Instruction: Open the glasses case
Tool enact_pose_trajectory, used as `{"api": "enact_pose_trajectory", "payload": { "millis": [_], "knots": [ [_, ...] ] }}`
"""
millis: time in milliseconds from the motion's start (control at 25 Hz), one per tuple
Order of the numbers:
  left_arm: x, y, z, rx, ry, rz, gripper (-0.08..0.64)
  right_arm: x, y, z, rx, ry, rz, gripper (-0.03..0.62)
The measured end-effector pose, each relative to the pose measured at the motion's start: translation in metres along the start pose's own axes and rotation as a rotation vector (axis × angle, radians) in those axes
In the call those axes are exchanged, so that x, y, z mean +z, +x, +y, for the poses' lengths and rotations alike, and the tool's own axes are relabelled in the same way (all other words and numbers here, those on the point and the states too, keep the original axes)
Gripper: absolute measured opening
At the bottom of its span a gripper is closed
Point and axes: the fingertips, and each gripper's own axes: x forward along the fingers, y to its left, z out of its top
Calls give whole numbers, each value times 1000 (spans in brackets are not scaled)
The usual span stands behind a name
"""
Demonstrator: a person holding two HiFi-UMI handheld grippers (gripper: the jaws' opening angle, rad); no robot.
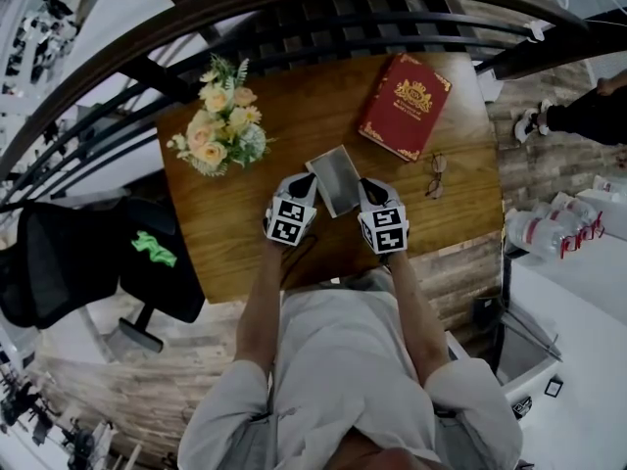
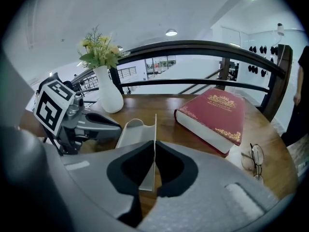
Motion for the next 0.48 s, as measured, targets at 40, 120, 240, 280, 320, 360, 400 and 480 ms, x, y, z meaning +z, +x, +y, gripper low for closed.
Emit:
{"api": "enact_pose_trajectory", "payload": {
  "millis": [40,120,240,280,320,360,400,480],
  "knots": [
    [1,-1,-1,1,0,-4,20,1,-1,0,-2,-2,-6,14],
    [3,-3,-2,3,-2,-12,20,2,-4,0,-7,-5,-15,12],
    [6,-6,-4,6,-2,-23,20,3,-7,-1,-14,-12,-23,12],
    [8,-7,-4,7,-1,-28,20,4,-9,-1,-16,-16,-27,12],
    [10,-9,-5,8,0,-33,20,5,-10,-1,-18,-20,-32,12],
    [13,-11,-6,10,0,-40,20,7,-12,-1,-20,-24,-37,12],
    [15,-13,-6,12,1,-49,20,8,-13,0,-21,-30,-42,12],
    [22,-19,-6,18,3,-70,20,11,-16,2,-22,-43,-57,12]
  ]
}}
